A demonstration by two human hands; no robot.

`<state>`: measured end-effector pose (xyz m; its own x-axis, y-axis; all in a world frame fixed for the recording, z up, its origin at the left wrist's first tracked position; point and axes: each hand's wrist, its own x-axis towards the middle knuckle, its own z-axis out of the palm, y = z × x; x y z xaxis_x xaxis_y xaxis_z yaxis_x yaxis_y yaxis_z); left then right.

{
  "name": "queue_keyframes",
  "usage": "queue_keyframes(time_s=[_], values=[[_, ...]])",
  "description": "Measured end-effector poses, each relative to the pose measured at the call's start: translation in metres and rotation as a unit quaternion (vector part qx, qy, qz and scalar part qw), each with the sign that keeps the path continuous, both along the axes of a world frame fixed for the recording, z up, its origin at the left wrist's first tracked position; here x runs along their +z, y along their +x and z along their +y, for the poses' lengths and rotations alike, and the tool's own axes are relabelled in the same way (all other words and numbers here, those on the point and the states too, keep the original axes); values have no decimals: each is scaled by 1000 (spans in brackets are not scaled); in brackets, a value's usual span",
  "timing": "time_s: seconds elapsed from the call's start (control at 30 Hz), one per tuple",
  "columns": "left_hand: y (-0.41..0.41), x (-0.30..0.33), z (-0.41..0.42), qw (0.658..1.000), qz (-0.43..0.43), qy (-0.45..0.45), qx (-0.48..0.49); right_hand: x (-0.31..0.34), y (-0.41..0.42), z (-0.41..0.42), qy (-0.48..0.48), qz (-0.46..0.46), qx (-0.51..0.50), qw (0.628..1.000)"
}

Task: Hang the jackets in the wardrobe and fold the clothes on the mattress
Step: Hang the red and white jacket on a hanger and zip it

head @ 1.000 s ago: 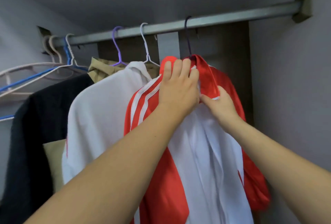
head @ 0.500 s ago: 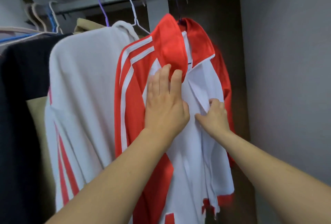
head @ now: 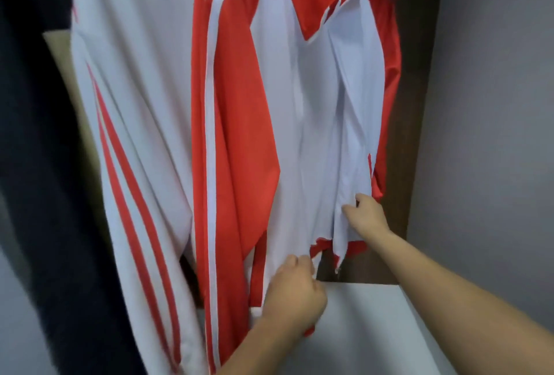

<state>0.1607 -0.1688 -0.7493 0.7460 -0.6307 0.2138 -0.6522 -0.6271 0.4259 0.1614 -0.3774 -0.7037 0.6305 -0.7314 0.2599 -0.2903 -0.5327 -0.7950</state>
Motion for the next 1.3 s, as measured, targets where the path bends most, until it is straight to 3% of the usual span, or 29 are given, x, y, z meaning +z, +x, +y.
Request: queue_keyframes(time_s=[0.07, 0.17, 0.23, 0.33, 0.4, 0.5, 0.67, 0.73, 0.83, 0.93, 1.07, 1.23, 1.3], values=[[-4, -25, 1, 986, 166, 7, 31, -22, -11, 2, 55, 24, -23, 998], [-14, -48, -2, 922, 378, -19, 85, -52, -26, 12, 159, 32, -14, 987], [-24, -59, -2, 858, 495, -44, 133, -69, -40, 22, 231, 37, 18, 972], [-36, -83, -4, 733, 637, -119, 205, -85, -63, 29, 323, 18, 24, 946], [-40, -99, -10, 665, 668, -244, 227, -89, -79, 29, 375, -4, 31, 927], [-44, -116, -20, 615, 634, -401, 244, -98, -97, 25, 501, -49, 51, 863], [-45, -125, -26, 552, 640, -487, 222, -117, -120, 23, 691, -179, 51, 699], [-38, -118, -24, 527, 633, -526, 210, -118, -127, 27, 720, -209, 53, 660], [-41, -95, -9, 534, 630, -546, 143, -119, -130, 33, 698, -179, 56, 691], [-47, -82, 13, 561, 656, -501, 63, -116, -133, 44, 675, -147, 74, 719], [-50, -81, 32, 588, 673, -448, 34, -109, -150, 72, 650, -117, 111, 743], [-52, -83, 45, 689, 598, -409, -10, -105, -165, 91, 572, -78, 168, 799], [-52, -70, 46, 751, 546, -369, -39, -102, -164, 94, 531, -60, 185, 825]])
